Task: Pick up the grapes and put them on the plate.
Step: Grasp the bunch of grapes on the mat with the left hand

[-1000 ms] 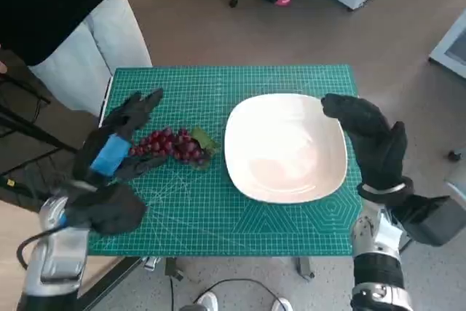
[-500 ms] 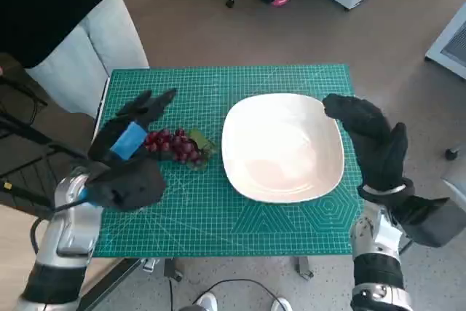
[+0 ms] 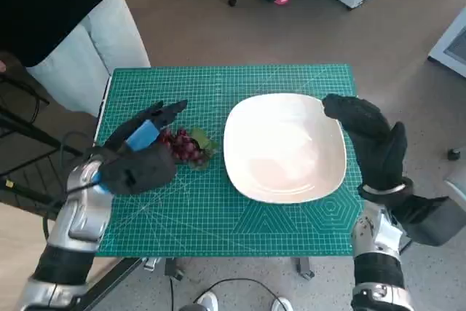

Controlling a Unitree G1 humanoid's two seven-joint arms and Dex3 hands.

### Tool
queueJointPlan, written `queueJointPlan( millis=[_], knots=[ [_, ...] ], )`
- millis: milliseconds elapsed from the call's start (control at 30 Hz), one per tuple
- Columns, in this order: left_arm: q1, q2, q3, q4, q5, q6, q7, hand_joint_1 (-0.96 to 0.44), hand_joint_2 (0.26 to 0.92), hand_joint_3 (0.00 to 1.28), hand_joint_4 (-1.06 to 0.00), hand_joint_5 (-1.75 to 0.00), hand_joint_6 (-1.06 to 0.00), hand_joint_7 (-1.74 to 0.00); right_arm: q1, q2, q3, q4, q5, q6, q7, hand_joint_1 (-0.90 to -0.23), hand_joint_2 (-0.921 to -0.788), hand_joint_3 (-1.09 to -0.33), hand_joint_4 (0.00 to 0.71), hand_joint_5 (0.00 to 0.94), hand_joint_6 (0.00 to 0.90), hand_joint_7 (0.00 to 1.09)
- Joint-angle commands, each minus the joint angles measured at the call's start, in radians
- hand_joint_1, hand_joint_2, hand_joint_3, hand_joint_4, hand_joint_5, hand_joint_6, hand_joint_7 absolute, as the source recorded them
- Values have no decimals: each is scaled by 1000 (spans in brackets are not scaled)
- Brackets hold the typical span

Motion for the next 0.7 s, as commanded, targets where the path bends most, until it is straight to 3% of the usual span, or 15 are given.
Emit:
queueJointPlan(
  millis=[33, 333, 700],
  knots=[
    [-64, -8, -48, 70, 20, 59, -39, -338, 784, 0, -39, 0, -254, 0, 11, -5, -8, 17, 9, 10, 13, -396, -921, -512, 542, 0, 509, 1],
    [-168, -26, -129, 218, 32, 143, -100, -318, 778, 0, -2, 1, -207, 0, 6, -8, -15, 26, 13, 13, 23, -389, -921, -514, 541, 0, 509, 1],
    [-290, -85, -198, 499, 62, 104, -8, -313, 760, 0, 1, 1, -192, 0, -1, -10, -20, 35, 11, 17, 27, -387, -921, -515, 540, 0, 508, 0]
  ],
)
